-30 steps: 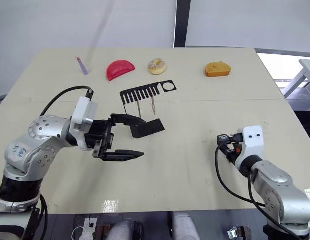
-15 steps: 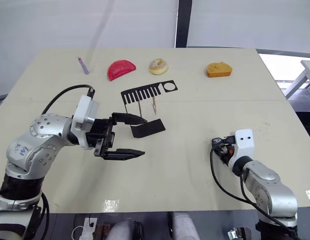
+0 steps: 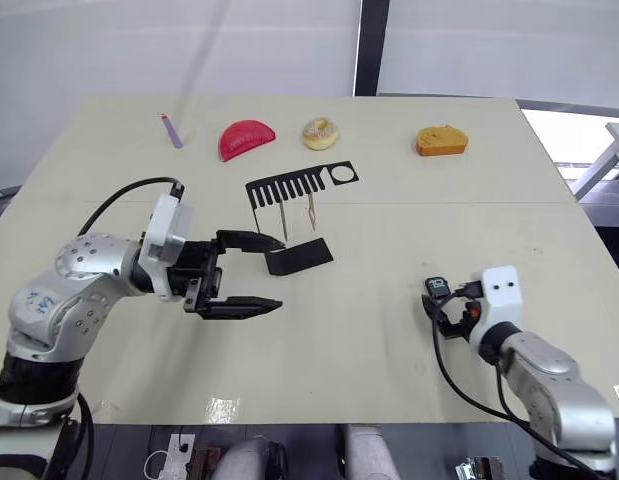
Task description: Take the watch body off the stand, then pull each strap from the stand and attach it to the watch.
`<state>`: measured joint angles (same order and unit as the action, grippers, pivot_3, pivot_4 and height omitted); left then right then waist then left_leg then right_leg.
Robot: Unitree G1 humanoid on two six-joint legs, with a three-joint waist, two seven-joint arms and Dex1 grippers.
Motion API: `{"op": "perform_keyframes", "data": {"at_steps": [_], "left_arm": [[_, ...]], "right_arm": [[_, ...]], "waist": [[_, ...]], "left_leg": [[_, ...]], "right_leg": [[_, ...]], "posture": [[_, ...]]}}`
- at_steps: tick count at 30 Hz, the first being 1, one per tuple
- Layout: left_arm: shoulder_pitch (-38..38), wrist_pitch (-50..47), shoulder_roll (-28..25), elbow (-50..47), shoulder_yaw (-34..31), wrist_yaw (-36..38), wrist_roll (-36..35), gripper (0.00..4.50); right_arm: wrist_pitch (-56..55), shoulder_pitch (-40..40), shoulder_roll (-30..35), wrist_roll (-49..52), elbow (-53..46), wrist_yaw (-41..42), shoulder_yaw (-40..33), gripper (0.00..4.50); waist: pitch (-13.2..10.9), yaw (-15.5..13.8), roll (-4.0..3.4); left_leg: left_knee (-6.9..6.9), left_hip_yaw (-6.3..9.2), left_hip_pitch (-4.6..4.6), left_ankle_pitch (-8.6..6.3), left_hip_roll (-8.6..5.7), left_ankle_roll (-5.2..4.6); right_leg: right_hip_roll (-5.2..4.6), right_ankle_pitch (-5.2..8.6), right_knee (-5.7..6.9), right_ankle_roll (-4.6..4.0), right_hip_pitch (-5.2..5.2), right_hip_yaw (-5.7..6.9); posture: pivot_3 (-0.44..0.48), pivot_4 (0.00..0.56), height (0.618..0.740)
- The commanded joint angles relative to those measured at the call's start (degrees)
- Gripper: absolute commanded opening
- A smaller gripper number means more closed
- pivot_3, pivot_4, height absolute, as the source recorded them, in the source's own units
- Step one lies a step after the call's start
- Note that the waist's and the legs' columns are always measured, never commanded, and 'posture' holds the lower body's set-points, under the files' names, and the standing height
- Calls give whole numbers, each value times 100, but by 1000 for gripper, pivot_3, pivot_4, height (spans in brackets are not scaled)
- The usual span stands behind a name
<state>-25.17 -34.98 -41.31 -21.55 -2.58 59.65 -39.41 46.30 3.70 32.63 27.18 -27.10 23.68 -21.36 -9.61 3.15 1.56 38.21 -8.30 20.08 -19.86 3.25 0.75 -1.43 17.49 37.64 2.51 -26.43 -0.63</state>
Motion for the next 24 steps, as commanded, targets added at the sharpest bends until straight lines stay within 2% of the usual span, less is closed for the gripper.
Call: {"op": "perform_keyframes", "data": {"at_steps": [1,7,9,13,15,20,24], "left_arm": [[603,-252,-313,-400,-673,-200,-258,4500],[2223,-176,-879,391,-2173,-120,-47,4500],[2485,3,-1029,890,-2502,39,95,4500],[2448,560,-1320,1964,-2617,258,503,4500],[2372,707,-1324,2096,-2589,242,570,4500],[2337,470,-957,1202,-2353,-73,261,4500],[2302,19,-237,-314,-1698,-874,-132,4500]], "right_arm": [[-81,534,455,603,-453,838,-1010,4491],[-721,2356,1162,1079,53,2977,-3052,4491],[-870,2728,1273,1084,409,3411,-3524,4491],[-1293,2956,1436,870,975,3723,-3755,4491],[-1428,2840,1476,830,1147,3693,-3717,4491],[-1387,2415,1388,1018,954,3522,-3498,4491],[-1252,2190,1138,1334,-22,3208,-3074,4491]], "waist": [[0,-6,0],[-2,-31,7],[-12,-19,19],[-15,-13,32],[-15,-9,35],[-15,-28,31],[-14,-77,29]], "left_leg": [[1,1,0,0,1,0],[-6,7,-12,-3,0,-4],[-16,7,-84,-25,2,-27],[-32,8,-155,-70,13,-52],[-33,1,-170,-88,19,-51],[-33,-7,-164,-90,24,-27],[-35,-6,-164,-92,31,-19]], "right_leg": [[0,0,-1,0,1,1],[1,2,-19,-3,22,8],[2,4,-38,-5,94,13],[1,8,-82,-12,180,31],[-1,9,-89,-12,197,29],[-7,6,-101,-4,195,27],[-3,7,-96,-2,194,28]], "posture": [[0,150,737],[0,150,737],[0,150,737],[0,150,737],[0,150,737],[0,150,737],[0,150,737]]}}
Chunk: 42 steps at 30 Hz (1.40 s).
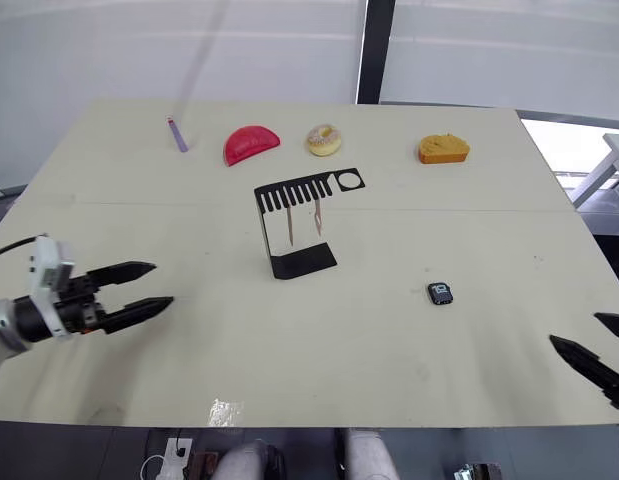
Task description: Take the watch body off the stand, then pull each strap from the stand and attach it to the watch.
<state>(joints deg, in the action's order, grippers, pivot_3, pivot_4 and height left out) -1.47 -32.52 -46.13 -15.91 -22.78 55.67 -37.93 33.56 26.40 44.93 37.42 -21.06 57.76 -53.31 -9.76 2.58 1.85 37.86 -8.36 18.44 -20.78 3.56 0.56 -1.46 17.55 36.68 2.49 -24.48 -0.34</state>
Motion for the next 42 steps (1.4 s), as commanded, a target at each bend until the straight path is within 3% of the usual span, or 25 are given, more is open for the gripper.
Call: {"op": "perform_keyframes", "data": {"at_steps": [1,6,9,12,27,30,37,40,42], "left_arm": [[-192,-262,456,-1124,549,-828,-148,4500],[-758,-657,1339,-1764,1453,-2429,466,4500],[-963,-773,1799,-1921,2119,-3370,1193,4500],[-1089,-883,2178,-1941,2308,-3890,1471,4500],[-1636,-252,2675,-979,2630,-4309,2553,4500],[-1728,-87,2769,-773,2669,-4272,2651,3717],[-1819,219,2888,-416,2645,-4351,2962,3717],[-1821,270,2920,-379,2618,-4327,3005,2840],[-1819,271,2937,-377,2620,-4315,3035,1881]], "right_arm": [[130,-185,-142,507,-957,-355,259,4491],[529,-700,-178,1288,-2216,-1108,1075,4491],[697,-1287,-141,1649,-2778,-1695,1876,4491],[813,-1792,-93,1817,-2995,-2105,2450,4491],[748,-3387,-405,1366,-2528,-2769,4330,4491],[709,-3525,-520,1213,-2416,-2823,4490,4500],[657,-3672,-629,746,-2270,-2874,4740,4500],[659,-3688,-656,678,-2274,-2861,4788,4500],[662,-3687,-673,654,-2279,-2857,4793,4500]], "waist": [[-2,-41,-2],[-1,-83,-4],[-1,-78,-3],[-1,-93,-2],[-1,-105,0],[-1,-104,0],[-1,-100,0],[-1,-102,0],[-1,-102,0]], "left_leg": [[0,0,0,1,0,3],[12,-3,2,13,-5,17],[12,-3,2,14,-6,17],[17,-1,-7,16,-5,16],[27,-2,5,26,-2,4],[29,-2,7,26,-1,3],[29,-2,10,27,-2,2],[28,-2,10,27,0,2],[29,-2,11,27,0,2]], "right_leg": [[1,0,1,1,0,-1],[10,-1,23,2,5,-15],[14,-1,24,2,11,-16],[14,-1,22,2,4,-14],[12,0,21,2,-6,-12],[11,-1,21,2,-8,-10],[10,-1,22,2,-11,-9],[10,-1,23,2,-13,-7],[9,-1,23,2,-13,-7]], "posture": [[0,150,737],[0,150,737],[0,150,737],[0,150,737],[0,150,737],[0,150,737],[0,150,737],[0,150,737],[0,150,737]]}}
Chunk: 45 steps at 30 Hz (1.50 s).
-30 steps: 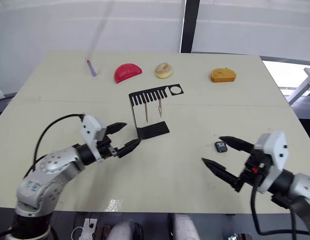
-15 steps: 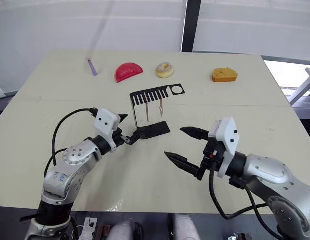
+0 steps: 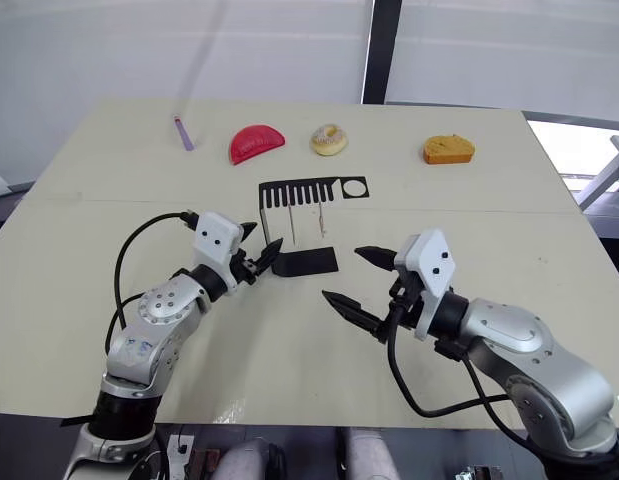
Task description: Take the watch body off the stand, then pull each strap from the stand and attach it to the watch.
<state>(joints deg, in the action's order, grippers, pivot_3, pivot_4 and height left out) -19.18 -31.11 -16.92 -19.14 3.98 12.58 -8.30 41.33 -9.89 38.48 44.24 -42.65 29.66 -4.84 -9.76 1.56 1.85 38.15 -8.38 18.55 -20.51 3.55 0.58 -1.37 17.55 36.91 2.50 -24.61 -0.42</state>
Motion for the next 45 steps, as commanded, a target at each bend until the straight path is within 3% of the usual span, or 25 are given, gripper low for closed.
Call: {"op": "perform_keyframes", "data": {"at_steps": [1,20,25,38,45], "left_arm": [[-59,105,24,-36,-57,-14,91,1451],[-343,436,233,481,1,63,303,1451],[-312,511,282,492,13,32,402,30],[-117,471,670,213,123,-324,637,30],[-296,381,1107,446,-17,-777,711,30]], "right_arm": [[-111,-59,-39,-39,-119,-46,-54,4500],[-35,-48,-55,-51,-177,-137,-64,4500],[-41,-38,-49,-54,-170,-144,-74,4500],[82,26,-107,-117,-462,-371,71,4500],[745,-279,-734,-502,-667,-1689,491,4500]], "waist": [[0,1,0],[0,0,0],[0,0,0],[0,-5,0],[0,0,0]], "left_leg": [[0,0,0,0,0,0],[-2,1,1,0,0,0],[-3,1,2,0,0,0],[-3,3,5,-1,0,-1],[-2,2,8,0,0,0]], "right_leg": [[0,0,0,0,1,0],[-1,0,-2,0,0,2],[-1,0,-2,0,-2,2],[-2,0,-4,0,-1,4],[-3,0,-2,0,-6,2]], "posture": [[0,150,737],[0,150,737],[0,150,737],[0,150,737],[0,150,737]]}}
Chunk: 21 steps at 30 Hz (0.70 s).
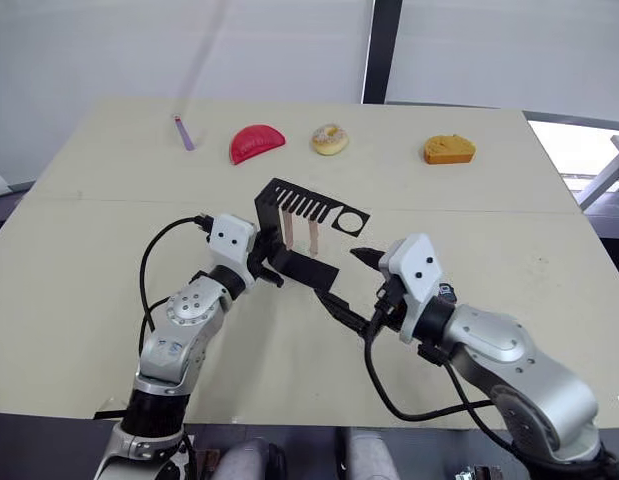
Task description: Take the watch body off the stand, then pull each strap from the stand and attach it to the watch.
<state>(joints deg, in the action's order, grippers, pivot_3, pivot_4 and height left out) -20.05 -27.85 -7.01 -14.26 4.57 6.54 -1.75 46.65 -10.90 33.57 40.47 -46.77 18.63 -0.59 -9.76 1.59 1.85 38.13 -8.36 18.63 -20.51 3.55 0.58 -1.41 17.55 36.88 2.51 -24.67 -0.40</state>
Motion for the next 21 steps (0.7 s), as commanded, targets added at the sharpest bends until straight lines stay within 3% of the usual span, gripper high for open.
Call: {"op": "perform_keyframes", "data": {"at_steps": [1,11,21], "left_arm": [[-242,71,149,3,-74,-208,73,30],[-317,251,296,74,122,-354,286,30],[-241,189,307,-49,152,-318,314,30]], "right_arm": [[317,-239,-362,-146,-275,-751,115,4500],[812,-1116,-1899,-1209,451,-2273,851,4500],[574,-1424,-2570,-2045,1076,-2374,1165,4500]], "waist": [[0,-4,0],[2,7,1],[2,4,1]], "left_leg": [[0,0,1,0,0,0],[15,-5,65,16,-3,1],[13,-6,68,17,-4,1]], "right_leg": [[0,0,1,0,-1,1],[-3,-1,27,0,-78,0],[-4,-1,27,-1,-80,1]], "posture": [[0,150,737],[0,150,737],[0,150,737]]}}
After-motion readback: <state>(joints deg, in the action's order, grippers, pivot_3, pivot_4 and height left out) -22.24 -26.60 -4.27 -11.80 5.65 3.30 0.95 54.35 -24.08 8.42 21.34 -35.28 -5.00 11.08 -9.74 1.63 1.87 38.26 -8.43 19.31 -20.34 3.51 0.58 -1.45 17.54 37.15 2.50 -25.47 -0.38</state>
